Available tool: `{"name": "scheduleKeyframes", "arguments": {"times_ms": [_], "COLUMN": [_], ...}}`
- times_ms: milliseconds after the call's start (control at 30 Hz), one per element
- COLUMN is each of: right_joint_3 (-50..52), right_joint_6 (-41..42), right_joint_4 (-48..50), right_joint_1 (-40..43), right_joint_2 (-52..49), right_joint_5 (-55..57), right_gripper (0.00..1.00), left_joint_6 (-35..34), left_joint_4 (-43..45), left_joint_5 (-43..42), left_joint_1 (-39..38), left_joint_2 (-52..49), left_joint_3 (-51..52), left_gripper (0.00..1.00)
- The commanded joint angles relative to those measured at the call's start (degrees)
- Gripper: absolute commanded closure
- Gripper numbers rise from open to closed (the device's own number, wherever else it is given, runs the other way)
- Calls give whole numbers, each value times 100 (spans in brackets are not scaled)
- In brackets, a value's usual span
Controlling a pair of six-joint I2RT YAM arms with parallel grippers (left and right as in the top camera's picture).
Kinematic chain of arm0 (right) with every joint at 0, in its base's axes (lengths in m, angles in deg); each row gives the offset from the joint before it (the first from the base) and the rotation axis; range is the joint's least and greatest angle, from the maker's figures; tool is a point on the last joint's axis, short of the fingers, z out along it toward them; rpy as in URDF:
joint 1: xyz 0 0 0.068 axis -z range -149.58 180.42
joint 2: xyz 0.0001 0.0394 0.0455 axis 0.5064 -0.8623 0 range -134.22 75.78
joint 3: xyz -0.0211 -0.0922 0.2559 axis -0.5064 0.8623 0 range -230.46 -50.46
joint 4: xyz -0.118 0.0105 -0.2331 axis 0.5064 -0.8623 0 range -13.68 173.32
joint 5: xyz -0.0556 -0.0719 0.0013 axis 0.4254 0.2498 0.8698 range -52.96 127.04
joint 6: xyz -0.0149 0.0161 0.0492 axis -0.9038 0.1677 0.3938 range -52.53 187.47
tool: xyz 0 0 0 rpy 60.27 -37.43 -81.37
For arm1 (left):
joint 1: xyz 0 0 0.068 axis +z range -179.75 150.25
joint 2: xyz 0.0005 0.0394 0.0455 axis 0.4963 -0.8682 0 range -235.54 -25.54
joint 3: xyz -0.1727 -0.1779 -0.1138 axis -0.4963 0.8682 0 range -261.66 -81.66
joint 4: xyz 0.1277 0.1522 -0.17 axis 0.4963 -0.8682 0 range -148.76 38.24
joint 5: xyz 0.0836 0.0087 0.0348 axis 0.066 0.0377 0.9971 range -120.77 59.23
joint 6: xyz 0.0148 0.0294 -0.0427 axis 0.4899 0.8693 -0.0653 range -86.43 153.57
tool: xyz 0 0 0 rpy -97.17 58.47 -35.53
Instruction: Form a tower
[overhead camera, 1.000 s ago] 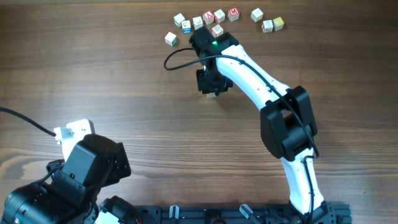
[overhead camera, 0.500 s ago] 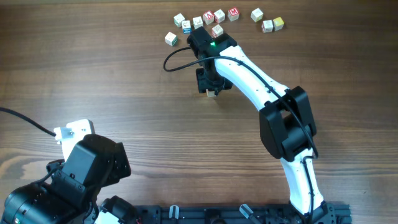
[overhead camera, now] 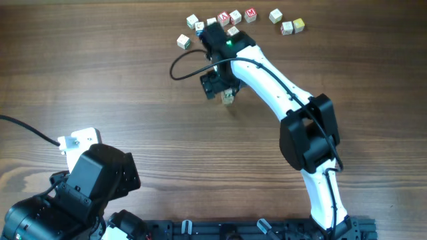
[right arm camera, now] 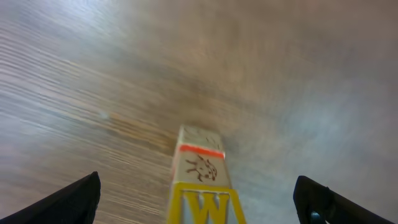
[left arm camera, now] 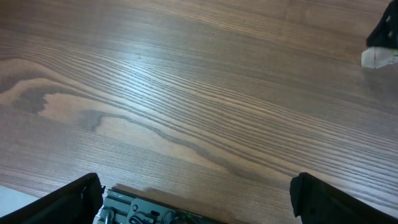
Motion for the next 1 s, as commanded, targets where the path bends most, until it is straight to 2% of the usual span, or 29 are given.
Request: {"name": "scheduleKeyframes", "arguments": {"times_ms": [0,167,233,300,367,400,700,833,900,933,967], "right_joint_3": [-592,-603,-603,-603,-603,-603,-872,-1102,-1108,-1161,-1259], "right_joint_6": [-1453,-3497,-3945,-4658,-5724,-5958,-5906,-6588,-7503,-7519,-7191], "right_joint_4": [24,343,597,953,1075,1163,3014,3707,4092,4151,4210], "right_joint_1": [-7,-7,-2,48,205,310,1134,990,702,651,664], "right_joint_2": [535,802,859,890,892,885,887,885,841,861,870], "right_joint_5": [-90,105,149,-96,-597,-702,-837,-234,417,402,328], "right_gripper": [1,0,0,0,0,0,0,0,0,0,0], "left_joint_6": [-55,-55,-55,-55,-55,-55,-55,-55,-55,-55,-55], "left_joint_4": [13,13,13,11,11,13,13,13,13,13,13], "left_joint_5": [9,9,9,9,9,9,9,9,9,9,9], "left_joint_1": [26,26,26,26,26,26,26,26,26,26,26], "left_joint_2": [4,4,4,4,4,4,4,4,4,4,4], "left_joint_3": [4,4,7,4,4,4,7,4,4,4,4], "left_gripper": [0,0,0,0,0,0,0,0,0,0,0]}}
